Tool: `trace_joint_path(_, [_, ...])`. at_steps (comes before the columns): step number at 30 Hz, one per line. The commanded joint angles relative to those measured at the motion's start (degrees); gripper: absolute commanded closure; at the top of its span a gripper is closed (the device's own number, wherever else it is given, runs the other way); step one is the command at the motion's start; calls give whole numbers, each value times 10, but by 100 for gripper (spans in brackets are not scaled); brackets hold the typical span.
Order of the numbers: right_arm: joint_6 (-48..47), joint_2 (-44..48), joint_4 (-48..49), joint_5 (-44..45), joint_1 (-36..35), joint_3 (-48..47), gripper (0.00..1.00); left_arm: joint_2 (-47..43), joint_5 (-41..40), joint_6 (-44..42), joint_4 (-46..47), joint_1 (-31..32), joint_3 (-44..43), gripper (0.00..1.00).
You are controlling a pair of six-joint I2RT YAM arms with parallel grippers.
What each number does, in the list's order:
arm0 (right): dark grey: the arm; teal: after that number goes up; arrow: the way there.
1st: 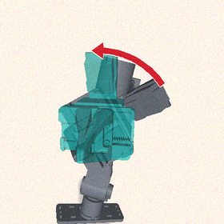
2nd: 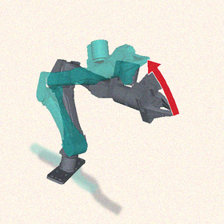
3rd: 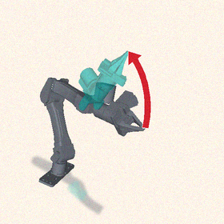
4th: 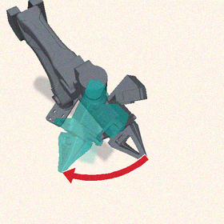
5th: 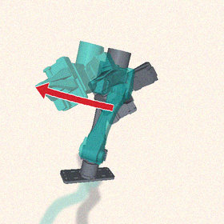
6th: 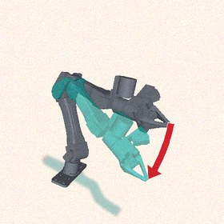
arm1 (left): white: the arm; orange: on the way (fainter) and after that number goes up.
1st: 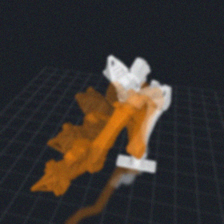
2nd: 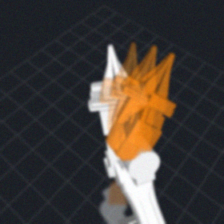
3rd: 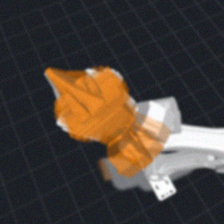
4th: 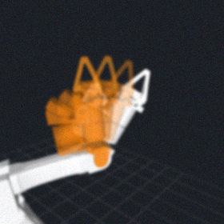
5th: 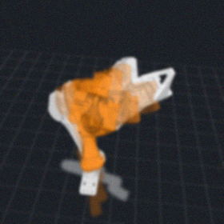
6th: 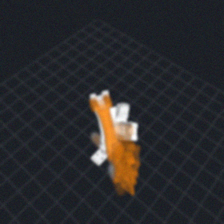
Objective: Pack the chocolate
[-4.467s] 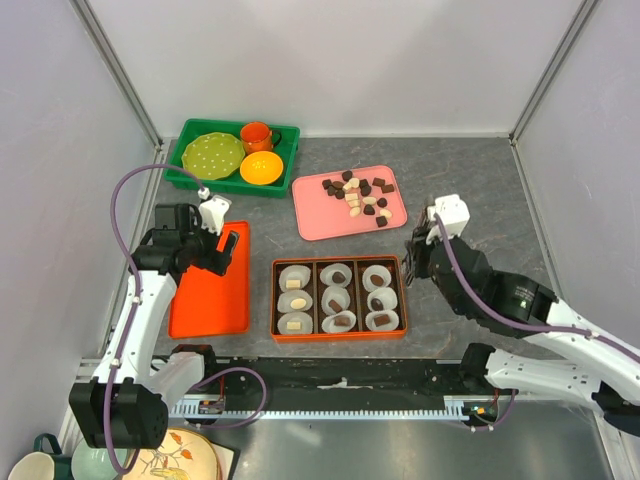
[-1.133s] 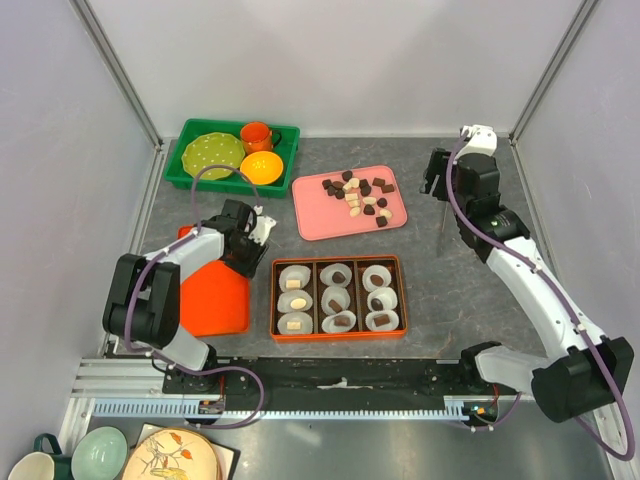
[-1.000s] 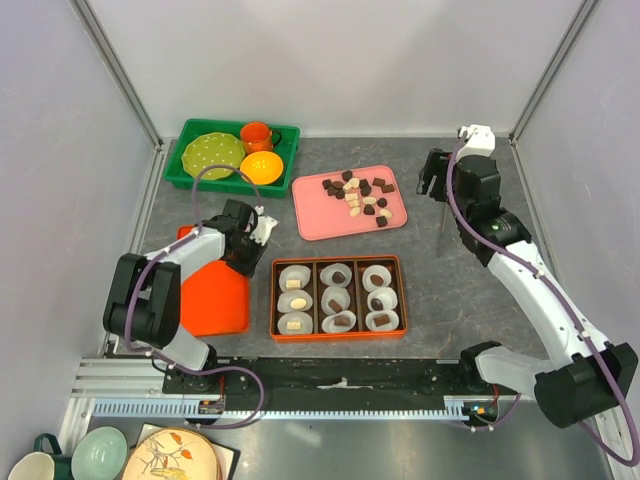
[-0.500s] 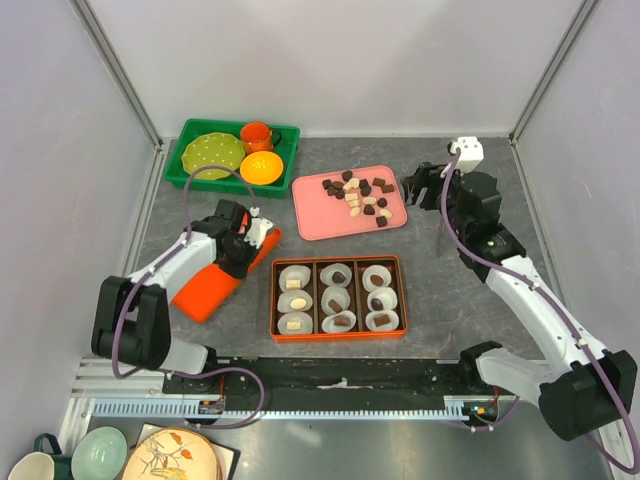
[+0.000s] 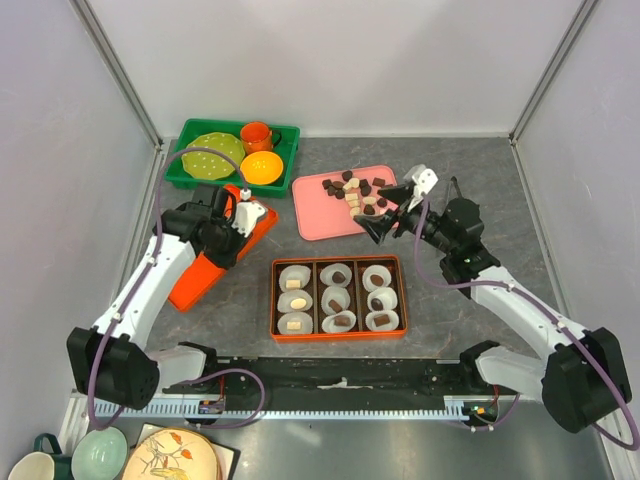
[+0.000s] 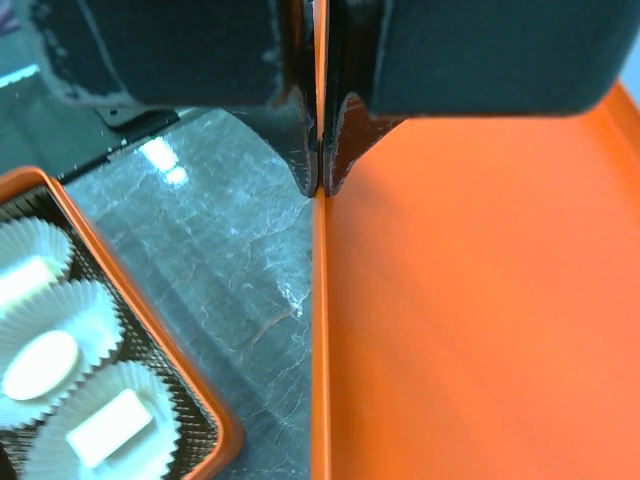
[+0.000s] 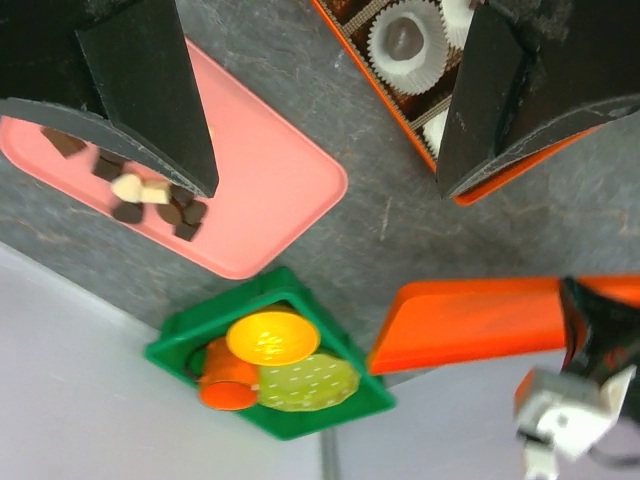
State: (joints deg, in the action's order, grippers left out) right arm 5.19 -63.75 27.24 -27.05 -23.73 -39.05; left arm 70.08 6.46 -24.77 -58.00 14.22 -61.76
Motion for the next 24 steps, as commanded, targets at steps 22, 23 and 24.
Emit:
trace_joint_path(22, [-454, 86, -165, 176, -315, -26, 2, 8, 159, -241, -302, 106, -207, 98])
trace_joint_path(23, [-462, 97, -172, 180, -320, -27, 2, 2, 161, -257, -302, 114, -206, 99])
trace_joint_path(24, [-469, 100, -177, 188, -331, -27, 2, 0, 164, -262, -302, 129, -207, 98])
